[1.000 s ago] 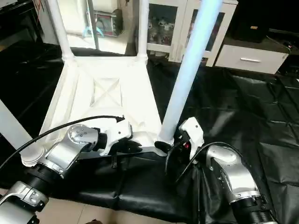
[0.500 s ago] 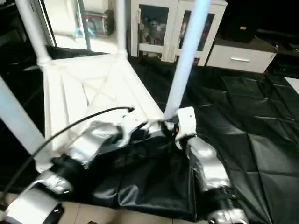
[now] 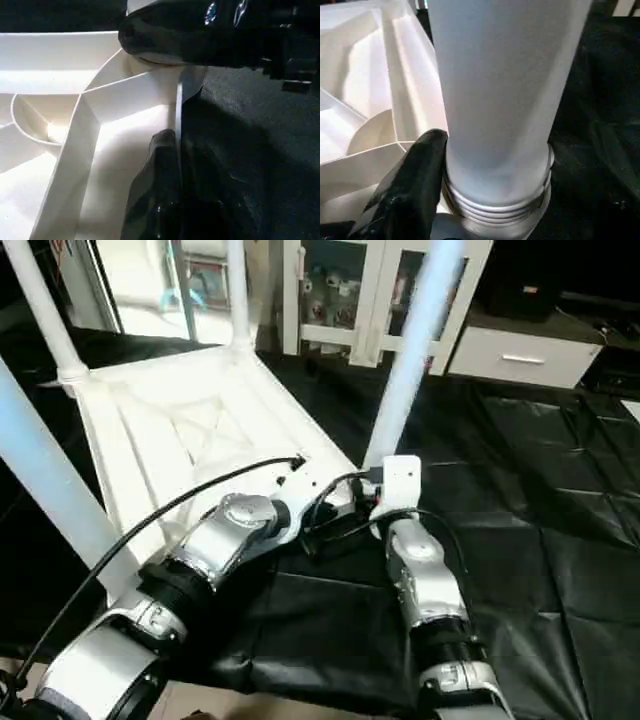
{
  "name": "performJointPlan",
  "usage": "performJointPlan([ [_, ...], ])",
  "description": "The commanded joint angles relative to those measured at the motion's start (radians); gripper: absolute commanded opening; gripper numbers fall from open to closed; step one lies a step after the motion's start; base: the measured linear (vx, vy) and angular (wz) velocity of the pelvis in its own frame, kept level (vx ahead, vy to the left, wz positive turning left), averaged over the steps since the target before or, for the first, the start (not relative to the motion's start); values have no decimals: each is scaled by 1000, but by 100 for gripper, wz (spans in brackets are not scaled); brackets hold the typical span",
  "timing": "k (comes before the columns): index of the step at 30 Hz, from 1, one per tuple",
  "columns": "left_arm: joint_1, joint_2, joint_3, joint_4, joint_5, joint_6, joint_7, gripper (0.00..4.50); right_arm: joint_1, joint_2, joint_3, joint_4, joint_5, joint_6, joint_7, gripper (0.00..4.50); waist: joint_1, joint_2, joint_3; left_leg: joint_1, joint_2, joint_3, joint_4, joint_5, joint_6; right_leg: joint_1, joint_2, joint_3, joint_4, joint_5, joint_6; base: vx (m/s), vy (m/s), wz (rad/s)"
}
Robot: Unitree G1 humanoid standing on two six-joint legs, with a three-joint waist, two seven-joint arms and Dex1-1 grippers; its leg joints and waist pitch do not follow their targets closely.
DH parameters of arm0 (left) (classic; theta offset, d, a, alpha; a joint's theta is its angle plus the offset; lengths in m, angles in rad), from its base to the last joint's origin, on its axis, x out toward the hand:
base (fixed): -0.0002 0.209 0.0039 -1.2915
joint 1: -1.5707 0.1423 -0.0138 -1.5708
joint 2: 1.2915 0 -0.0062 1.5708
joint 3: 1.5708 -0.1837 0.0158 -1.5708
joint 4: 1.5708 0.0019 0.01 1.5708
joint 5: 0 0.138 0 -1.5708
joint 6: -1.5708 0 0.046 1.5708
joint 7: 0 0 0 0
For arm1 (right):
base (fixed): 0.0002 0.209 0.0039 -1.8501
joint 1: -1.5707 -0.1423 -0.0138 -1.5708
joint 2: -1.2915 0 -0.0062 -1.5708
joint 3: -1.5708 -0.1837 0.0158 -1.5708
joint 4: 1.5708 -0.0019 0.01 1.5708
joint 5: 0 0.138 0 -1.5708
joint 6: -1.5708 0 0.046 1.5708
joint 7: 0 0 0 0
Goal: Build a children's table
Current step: Rotate leg to tighten
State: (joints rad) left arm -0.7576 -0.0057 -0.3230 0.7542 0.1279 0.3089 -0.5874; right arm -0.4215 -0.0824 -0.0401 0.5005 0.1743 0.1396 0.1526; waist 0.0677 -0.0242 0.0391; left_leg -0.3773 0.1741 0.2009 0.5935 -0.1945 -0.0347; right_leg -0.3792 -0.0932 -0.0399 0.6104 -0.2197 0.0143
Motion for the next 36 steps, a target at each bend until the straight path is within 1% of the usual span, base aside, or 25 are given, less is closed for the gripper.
performJointPlan([
  [1, -10, 36, 27, -3, 5, -69, 19, 0, 39, 11, 23, -46, 40, 3, 82, 344, 0, -9, -51, 20, 60, -27, -77, -139, 58, 36, -61, 37, -66, 3, -235, 0, 0, 0],
  [2, 2, 46, 25, -20, 4, -70, 2, 0, 49, 0, 17, -71, 44, 2, 93, 350, -2, -5, -51, 18, 60, -29, -78, -142, 60, 36, -63, 37, -66, 3, -230, 0, 0, 0],
  [3, 2, 46, 25, -20, 4, -70, 2, 0, 49, 0, 17, -71, 44, 2, 93, 363, -9, -9, -52, 13, 59, -31, -78, -134, 61, 39, -62, 36, -64, 6, -229, 0, 0, 0],
  [5, 16, 61, 17, -38, 4, -85, -27, 0, 60, -14, 9, -99, 57, 10, 111, 384, -13, -9, -53, 14, 59, -29, -75, -121, 63, 36, -62, 35, -63, 17, -240, 0, 0, 0],
  [6, 34, 75, 13, -59, 0, -75, -49, 0, 74, -34, 1, -136, 68, 22, 127, 389, -12, -6, -55, 16, 61, -28, -72, -90, 78, 37, -61, 36, -57, 59, -257, 0, 0, 0],
  [8, 56, 95, 3, -81, -2, -82, -83, 0, 96, -60, -8, -186, 90, 41, 163, 396, -8, -6, -55, 17, 60, -25, -68, -64, 99, 36, -58, 36, -54, 99, -263, 0, 0, 0],
  [9, 61, 99, 2, -86, -3, -80, -90, 0, 102, -67, -10, -198, 95, 46, 172, 420, -8, -6, -54, 16, 61, -25, -67, -60, 103, 34, -59, 37, -53, 106, -264, 0, 0, 0],
  [11, 80, 115, -6, -104, -7, -81, -116, 0, 127, -96, -16, -250, 118, 68, 217, 433, -6, -7, -53, 17, 61, -23, -67, -69, 109, 34, -60, 37, -55, 92, -263, 0, 0, 0],
  [12, 108, 139, -18, -134, -13, -85, -160, 0, 174, -163, -16, -331, 152, 103, 312, 441, -3, -10, -50, 16, 61, -24, -69, -89, 111, 37, -59, 36, -59, 62, -257, 0, 0, 0],
  [14, 124, 153, -28, -156, -20, -96, -195, 0, 198, -209, -12, -370, 172, 123, 377, 447, 0, -8, -48, 16, 65, -26, -72, -109, 108, 35, -62, 37, -62, 29, -248, 0, 0, 0],
  [15, 136, 162, -36, -177, -32, -103, -230, 0, 212, -239, -11, -390, 184, 135, 425, 447, -4, -9, -44, 14, 62, -26, -76, -148, 91, 32, -61, 36, -69, -40, -245, 0, 0, 0],
  [16, 136, 162, -36, -177, -32, -103, -230, 0, 212, -239, -11, -390, 184, 135, 425, 447, -4, -9, -44, 14, 62, -26, -76, -148, 91, 32, -61, 36, -69, -40, -245, 0, 0, 0],
  [18, 160, 184, -57, -221, -49, -123, -301, 0, 242, -314, 8, -436, 225, 176, 553, 447, -6, -8, -44, 17, 65, -28, -78, -199, 68, 29, -61, 38, -78, -127, -228, 0, 0, 0],
  [20, 165, 188, -61, -230, -52, -126, -314, 0, 248, -329, 13, -445, 231, 184, 575, 447, -5, -7, -44, 17, 66, -27, -78, -187, 66, 27, -62, 39, -76, -114, -227, 0, 0, 0],
  [21, 190, 209, -80, -286, -71, -116, -388, 0, 275, -409, 43, -479, 244, 211, 679, 447, -2, -4, -46, 19, 67, -27, -76, -171, 67, 25, -61, 38, -73, -88, -232, 0, 0, 0],
  [22, 190, 209, -80, -286, -71, -116, -388, 0, 275, -409, 43, -479, 244, 211, 679, 447, 1, -6, -47, 17, 68, -29, -75, -161, 70, 31, -61, 37, -69, -68, -234, 0, 0, 0],
  [23, 206, 226, -95, -325, -87, -111, -446, 0, 282, -461, 67, -482, 229, 205, 740, 447, 4, -6, -48, 19, 69, -27, -73, -144, 76, 30, -60, 37, -67, -42, -236, 0, 0, 0],
  [24, 214, 237, -106, -349, -94, -102, -481, 0, 275, -497, 87, -469, 209, 196, 783, 447, 9, -5, -51, 18, 68, -26, -69, -94, 97, 30, -59, 35, -57, 28, -254, 0, 0, 0],
  [26, 218, 245, -113, -362, -98, -98, -505, 0, 261, -517, 103, -448, 185, 180, 811, 447, 15, -6, -49, 20, 65, -22, -66, -94, 107, 27, -61, 37, -58, 33, -261, 0, 0, 0],
  [28, 218, 246, -114, -364, -98, -95, -509, 0, 245, -516, 109, -427, 169, 165, 815, 447, 18, -6, -50, 20, 66, -22, -66, -103, 106, 27, -62, 36, -59, 17, -265, 0, 0, 0],
  [30, 218, 248, -114, -368, -98, -92, -515, 0, 221, -515, 117, -397, 149, 147, 820, 447, 19, -7, -48, 19, 66, -23, -69, -129, 85, 26, -64, 36, -63, -34, -264, 0, 0, 0],
  [31, 217, 250, -115, -368, -97, -91, -520, 0, 195, -507, 125, -367, 134, 133, 821, 447, 20, -12, -48, 21, 66, -22, -68, -132, 84, 26, -63, 36, -63, -39, -263, 0, 0, 0],
  [34, 219, 254, -114, -373, -95, -89, -529, 0, 165, -498, 134, -335, 127, 125, 827, 447, 19, -10, -49, 22, 65, -22, -67, -129, 78, 25, -62, 36, -62, -48, -258, 0, 0, 0],
  [35, 221, 257, -114, -379, -94, -85, -533, 0, 147, -493, 140, -319, 131, 121, 837, 430, 20, -12, -49, 23, 66, -22, -67, -128, 79, 25, -63, 37, -62, -44, -258, 0, 0, 0],
  [36, 223, 260, -114, -386, -94, -80, -536, 0, 135, -491, 146, -309, 141, 122, 851, 430, 17, -10, -51, 19, 65, -24, -66, -115, 84, 28, -63, 35, -58, -29, -263, 0, 0, 0],
])
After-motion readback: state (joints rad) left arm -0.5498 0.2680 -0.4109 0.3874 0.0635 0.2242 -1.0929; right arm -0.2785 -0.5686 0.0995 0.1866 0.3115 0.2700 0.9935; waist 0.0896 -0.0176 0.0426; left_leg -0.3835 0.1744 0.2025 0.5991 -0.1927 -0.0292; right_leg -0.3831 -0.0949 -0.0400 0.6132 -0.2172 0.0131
